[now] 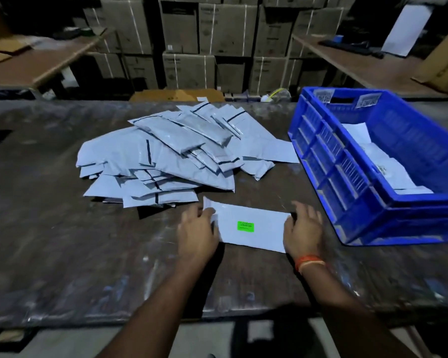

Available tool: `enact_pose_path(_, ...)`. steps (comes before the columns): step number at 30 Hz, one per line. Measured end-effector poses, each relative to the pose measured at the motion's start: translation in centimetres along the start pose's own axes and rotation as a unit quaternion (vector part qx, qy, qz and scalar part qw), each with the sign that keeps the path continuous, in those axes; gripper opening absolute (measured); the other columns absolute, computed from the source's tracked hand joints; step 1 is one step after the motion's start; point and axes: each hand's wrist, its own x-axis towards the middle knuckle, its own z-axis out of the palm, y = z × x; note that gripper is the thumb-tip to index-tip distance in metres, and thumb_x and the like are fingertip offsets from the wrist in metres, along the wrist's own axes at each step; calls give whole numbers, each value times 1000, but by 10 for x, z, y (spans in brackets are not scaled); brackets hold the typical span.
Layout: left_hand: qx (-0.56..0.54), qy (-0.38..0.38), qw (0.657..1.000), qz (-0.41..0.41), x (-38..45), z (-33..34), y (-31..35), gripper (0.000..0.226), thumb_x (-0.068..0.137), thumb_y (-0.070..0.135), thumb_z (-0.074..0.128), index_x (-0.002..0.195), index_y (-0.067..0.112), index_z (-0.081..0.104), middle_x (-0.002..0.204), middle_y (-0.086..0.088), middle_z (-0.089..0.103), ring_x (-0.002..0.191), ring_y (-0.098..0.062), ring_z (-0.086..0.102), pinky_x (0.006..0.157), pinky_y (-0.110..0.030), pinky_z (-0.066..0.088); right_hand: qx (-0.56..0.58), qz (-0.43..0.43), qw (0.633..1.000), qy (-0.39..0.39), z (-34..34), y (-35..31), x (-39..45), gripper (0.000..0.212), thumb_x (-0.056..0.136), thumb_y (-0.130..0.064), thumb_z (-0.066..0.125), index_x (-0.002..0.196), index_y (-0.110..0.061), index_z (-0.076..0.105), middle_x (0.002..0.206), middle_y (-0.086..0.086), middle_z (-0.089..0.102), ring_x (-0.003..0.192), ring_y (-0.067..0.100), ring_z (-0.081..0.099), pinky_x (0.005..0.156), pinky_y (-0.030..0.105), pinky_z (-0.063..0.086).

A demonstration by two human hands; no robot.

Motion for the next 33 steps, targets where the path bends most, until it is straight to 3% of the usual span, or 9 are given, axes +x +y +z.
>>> enact_pose_path(4,55,42,990,121,-4,14,26,41,98,35,48,135,21,57,159,-11,34,148,-35,26,112,-48,36,-60,-99,985,-131,10,-25,-5,55,96,-39,39,147,-22,45,156,2,38,145,24,33,109,47,35)
enact_pose_path(10,100,-152,970,161,10,34,39,52,105,42,27,155,30,29,168,-6,10,154,-33,2,122,-50,16,-173,-148,942,-248,25,-17,-23,71,93,-56,9,155,-28,31,165,0,21,152,22,16,115,47,25)
enact_pose_path(16,135,-150,974,100,-1,44,24,63,97,59,6,158,45,11,170,-1,3,156,-26,2,123,-49,11,-183,-172,929,-272,13,3,-11,69,94,-62,7,156,-37,24,166,-3,15,153,24,12,115,50,21)
enact_pose_path(20,142,-142,979,30,-1,36,17,58,102,59,14,158,47,4,169,4,-2,155,-24,-4,123,-54,5,-182,-155,932,-272,6,12,-7,73,90,-66,-2,156,-43,15,167,-2,6,153,25,2,116,49,14)
enact_pose_path(23,139,-145,979,-42,9,26,11,57,102,56,22,157,46,10,169,0,2,155,-28,-2,120,-59,5,-205,-106,935,-270,1,13,-9,73,89,-67,-2,156,-43,13,167,2,3,153,27,1,116,49,14)
enact_pose_path(25,138,-139,978,-67,18,21,11,55,101,51,30,155,41,23,165,-9,15,152,-33,9,118,-60,16,-225,-57,936,-266,-4,12,-12,65,96,-64,15,157,-39,16,167,8,3,152,29,3,115,48,17)
enact_pose_path(28,100,-100,987,-74,29,18,15,51,96,45,50,144,32,43,149,-10,41,137,-34,34,107,-47,40,-215,11,952,-219,-17,5,-18,64,95,-57,42,151,-29,34,156,15,26,141,33,27,105,47,33)
enact_pose_path(31,26,-87,991,-96,35,18,20,55,86,39,67,139,34,53,138,-7,50,125,-30,47,105,-36,40,-202,29,962,-180,-27,-1,-22,64,88,-61,49,143,-28,43,129,12,44,119,32,40,91,45,43)
enact_pose_path(33,-25,-90,989,-114,33,18,23,56,81,30,74,135,33,58,133,-7,49,120,-28,52,102,-30,41,-191,44,960,-203,-29,-1,-22,67,88,-64,49,145,-30,39,129,11,41,118,31,39,91,43,44)
